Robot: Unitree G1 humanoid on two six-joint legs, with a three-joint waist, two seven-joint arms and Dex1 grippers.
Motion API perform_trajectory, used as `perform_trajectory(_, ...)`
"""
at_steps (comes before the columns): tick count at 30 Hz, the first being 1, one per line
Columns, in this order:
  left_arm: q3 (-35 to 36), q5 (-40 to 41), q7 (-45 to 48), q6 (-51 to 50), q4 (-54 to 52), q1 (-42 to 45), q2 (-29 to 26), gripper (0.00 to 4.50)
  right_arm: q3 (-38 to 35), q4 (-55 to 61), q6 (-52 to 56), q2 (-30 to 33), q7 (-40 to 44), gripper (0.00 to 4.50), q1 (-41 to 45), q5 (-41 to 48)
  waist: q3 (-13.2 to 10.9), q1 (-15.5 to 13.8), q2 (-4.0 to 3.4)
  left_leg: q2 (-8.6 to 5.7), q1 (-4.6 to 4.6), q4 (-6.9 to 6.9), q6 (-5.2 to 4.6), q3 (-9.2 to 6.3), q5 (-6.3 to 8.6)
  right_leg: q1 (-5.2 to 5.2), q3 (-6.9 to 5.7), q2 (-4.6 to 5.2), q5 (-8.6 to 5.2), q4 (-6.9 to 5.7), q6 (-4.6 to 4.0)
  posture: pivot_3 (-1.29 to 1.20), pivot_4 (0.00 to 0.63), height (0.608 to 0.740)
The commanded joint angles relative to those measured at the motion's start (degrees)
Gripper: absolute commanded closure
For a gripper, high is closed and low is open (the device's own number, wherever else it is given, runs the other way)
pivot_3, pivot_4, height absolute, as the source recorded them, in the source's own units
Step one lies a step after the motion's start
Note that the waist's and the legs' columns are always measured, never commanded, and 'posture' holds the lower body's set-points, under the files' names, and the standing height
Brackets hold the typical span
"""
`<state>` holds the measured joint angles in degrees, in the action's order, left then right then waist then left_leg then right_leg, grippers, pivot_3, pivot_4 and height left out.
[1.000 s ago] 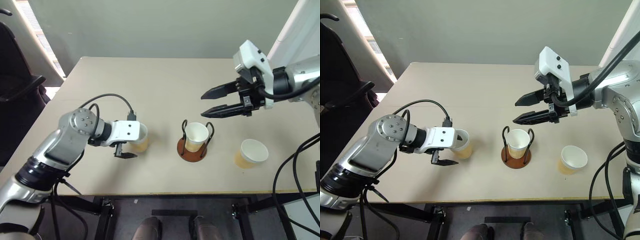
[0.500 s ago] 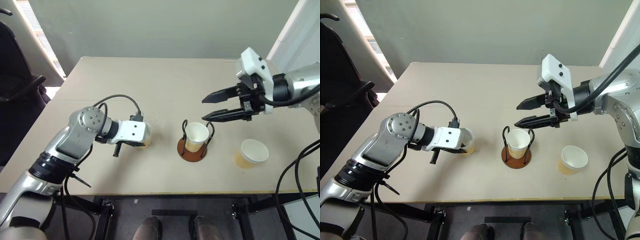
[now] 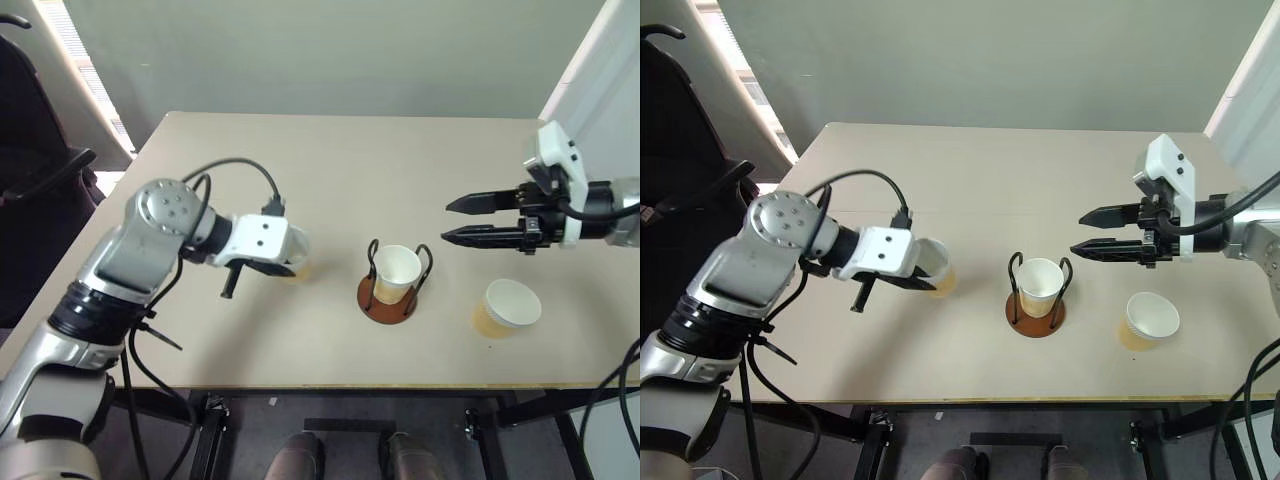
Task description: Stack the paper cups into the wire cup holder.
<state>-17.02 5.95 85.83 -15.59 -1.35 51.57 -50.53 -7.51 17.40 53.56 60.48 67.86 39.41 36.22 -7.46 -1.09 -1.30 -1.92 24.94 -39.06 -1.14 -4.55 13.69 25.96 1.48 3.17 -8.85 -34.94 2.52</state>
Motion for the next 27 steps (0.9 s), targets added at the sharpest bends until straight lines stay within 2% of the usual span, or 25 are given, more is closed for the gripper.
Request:
perform_trajectory(1, 2.93, 5.26, 2.85, -3.85, -1.64, 5.2, 0.97, 4.48, -7.62, 3.84, 2.3, 3.68, -0.63, 1.89, -4.08, 2.9, 0.0, -0.15, 0.0, 0.0, 0.01, -0.01, 0.0, 0.01, 0.01, 0.0, 0.01, 0.0, 0.0, 0.01, 0.0, 0.0, 0.15, 0.74)
perform_trajectory(7, 2.45, 8.14, 5.44, -4.53, 2.75, 13.22, 4.47, 4.48, -16.45, 7.2, 4.62, 8.04, -0.91, 1.89, -12.5, 5.42, 0.0, -0.14, 0.0, 0.0, 0.01, -0.02, -0.01, 0.06, 0.02, -0.01, 0.04, 0.03, 0.03, 0.02, 0.12, 0.0, 0.15, 0.74)
perform_trajectory(10, 1.27, 9.13, 6.45, -3.64, 6.12, 17.22, 7.92, 4.48, -19.7, 9.03, 4.7, 8.52, -1.56, 1.89, -16.06, 6.25, 0.0, -0.1, 0.0, 0.0, 0.0, -0.03, -0.26, 0.08, 0.13, -0.04, 0.06, 0.04, 0.07, 0.03, 0.19, 0.0, 0.15, 0.74)
perform_trajectory(11, 0.83, 9.6, 6.6, -3.55, 6.89, 18.14, 8.89, 4.48, -20.23, 9.5, 4.91, 8.44, -2.04, 1.89, -16.43, 6.82, 0.0, -0.1, -0.01, 0.0, 0.0, -0.04, -0.59, 0.09, 0.3, -0.04, 0.06, 0.03, 0.1, 0.04, 0.25, 0.0, 0.15, 0.74)
perform_trajectory(14, -1.65, 10.8, 6.66, -2.07, 9.09, 20.27, 11.31, 4.48, -20.67, 11.17, 5.41, 7.77, -4.07, 1.89, -16.61, 8.65, 0.0, -0.09, -0.01, -0.01, 0.01, -0.09, -0.68, 0.12, 0.27, -0.05, 0.08, 0.03, 0.35, 0.08, 0.67, 0.0, 0.15, 0.74)
perform_trajectory(27, -10.07, 11.62, 6.67, 5.75, 22.63, 28.36, 21.6, 4.48, -22.95, 13.73, 5.9, 8.72, -8.09, 1.89, -18.95, 13.94, -0.01, -0.28, 0.0, -0.05, 0.06, -0.23, -0.62, 0.21, 0.18, -0.18, 0.15, 0.08, 0.15, 0.14, 1.3, 0.0, 0.15, 0.74)
